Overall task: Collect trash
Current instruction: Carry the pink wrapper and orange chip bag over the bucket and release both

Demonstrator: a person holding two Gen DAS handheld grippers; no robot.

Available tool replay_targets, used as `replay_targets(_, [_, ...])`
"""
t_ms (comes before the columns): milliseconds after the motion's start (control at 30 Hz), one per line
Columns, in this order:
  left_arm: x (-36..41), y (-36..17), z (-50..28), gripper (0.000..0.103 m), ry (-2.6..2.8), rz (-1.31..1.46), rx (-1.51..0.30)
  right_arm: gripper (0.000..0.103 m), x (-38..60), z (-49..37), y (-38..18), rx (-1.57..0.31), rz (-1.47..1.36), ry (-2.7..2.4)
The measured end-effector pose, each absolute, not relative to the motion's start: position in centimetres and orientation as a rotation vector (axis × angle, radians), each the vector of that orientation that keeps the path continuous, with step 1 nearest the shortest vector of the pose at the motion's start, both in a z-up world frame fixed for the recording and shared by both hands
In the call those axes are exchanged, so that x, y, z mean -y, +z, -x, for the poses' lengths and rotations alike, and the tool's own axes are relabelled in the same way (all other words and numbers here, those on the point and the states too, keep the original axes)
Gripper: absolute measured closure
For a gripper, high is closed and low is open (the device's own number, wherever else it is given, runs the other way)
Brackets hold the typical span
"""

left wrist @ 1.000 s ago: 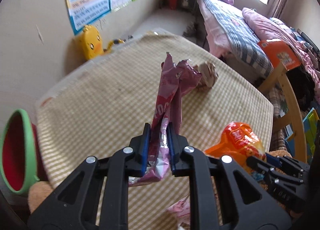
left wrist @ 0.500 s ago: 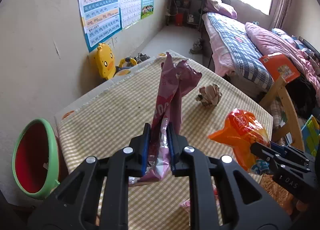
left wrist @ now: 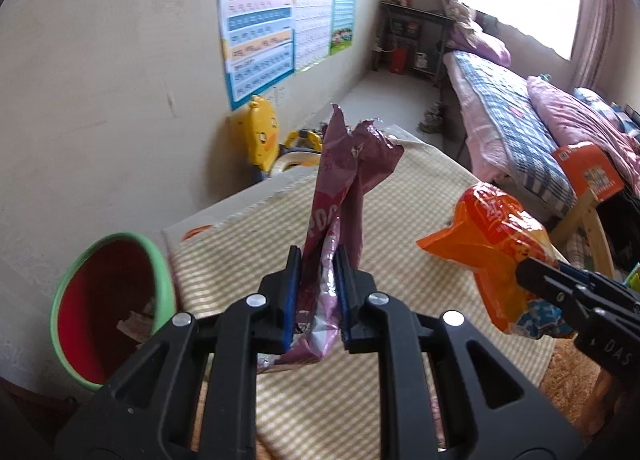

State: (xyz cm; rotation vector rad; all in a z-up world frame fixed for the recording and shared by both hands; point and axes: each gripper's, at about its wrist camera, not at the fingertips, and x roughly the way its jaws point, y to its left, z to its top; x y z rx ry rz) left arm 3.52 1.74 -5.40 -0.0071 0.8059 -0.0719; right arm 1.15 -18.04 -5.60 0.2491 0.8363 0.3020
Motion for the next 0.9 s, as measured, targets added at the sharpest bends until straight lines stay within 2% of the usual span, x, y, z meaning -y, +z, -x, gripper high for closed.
replay_targets(900, [-14.8,-6.8,-1.6,0.087,0.159,0.131,-0.801,0.069,4.8,-3.3,-5.0,-0.866,-0.088,0.490])
